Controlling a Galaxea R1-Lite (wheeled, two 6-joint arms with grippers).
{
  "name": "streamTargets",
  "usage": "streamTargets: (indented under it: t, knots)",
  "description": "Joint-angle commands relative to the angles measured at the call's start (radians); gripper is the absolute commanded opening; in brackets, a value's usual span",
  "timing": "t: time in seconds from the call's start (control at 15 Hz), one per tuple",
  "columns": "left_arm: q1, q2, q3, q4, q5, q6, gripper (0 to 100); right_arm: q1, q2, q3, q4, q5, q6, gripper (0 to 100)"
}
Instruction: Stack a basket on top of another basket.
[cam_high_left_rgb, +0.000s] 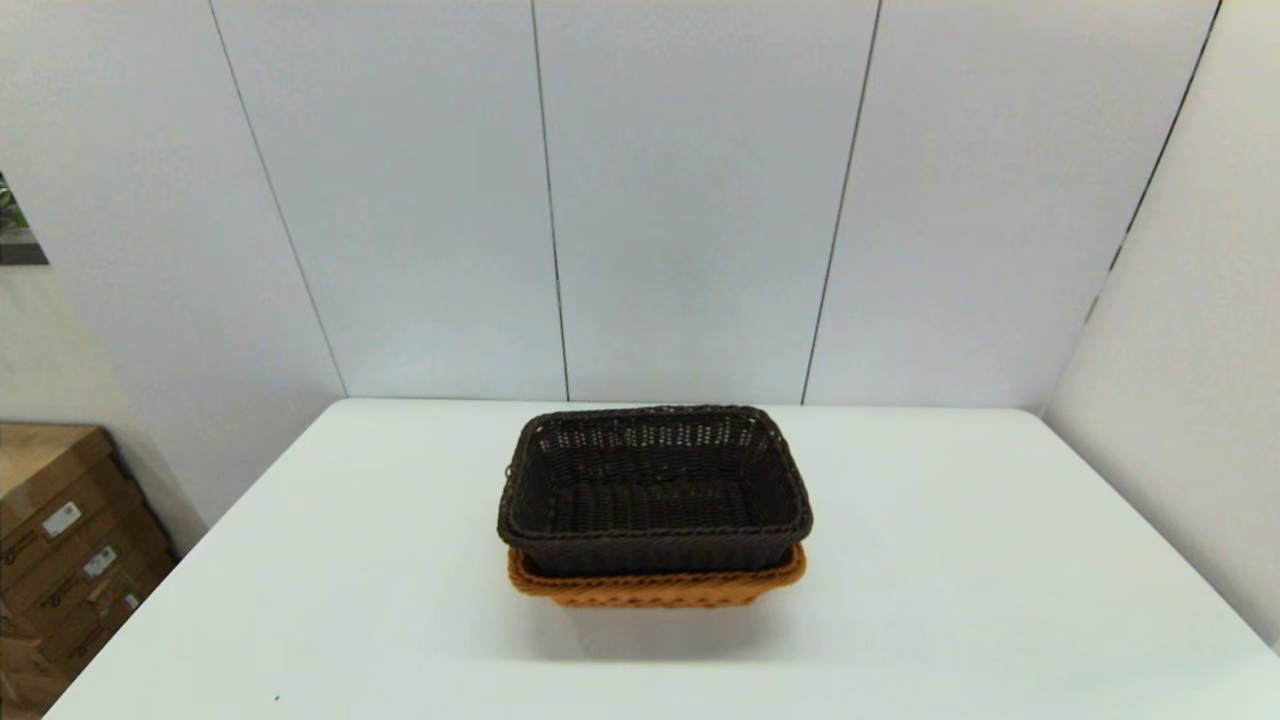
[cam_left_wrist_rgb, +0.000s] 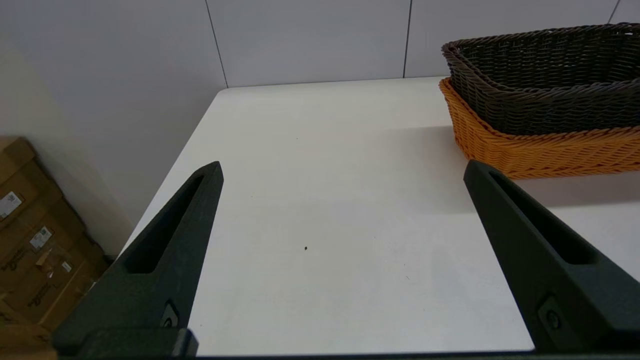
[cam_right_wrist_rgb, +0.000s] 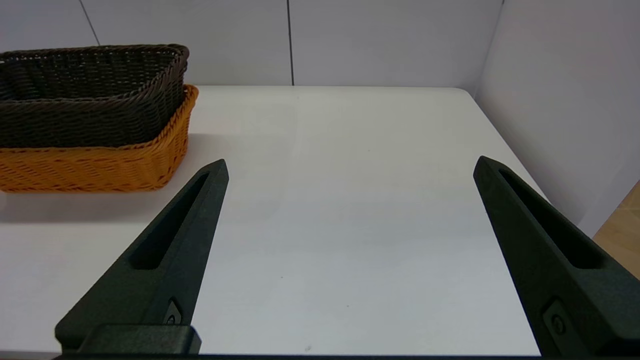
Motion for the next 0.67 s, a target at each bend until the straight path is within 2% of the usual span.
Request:
streamTargets:
  t: [0.07, 0.67]
  knots:
    - [0.0, -0.002, 0.002, 0.0, 0.0, 0.0, 100, 0.0, 0.0, 0.0, 0.0, 0.001, 0.0, 100]
    - [0.0, -0.002, 0.002, 0.0, 0.0, 0.0, 100, 0.0, 0.002, 0.0, 0.0, -0.001, 0.0, 100]
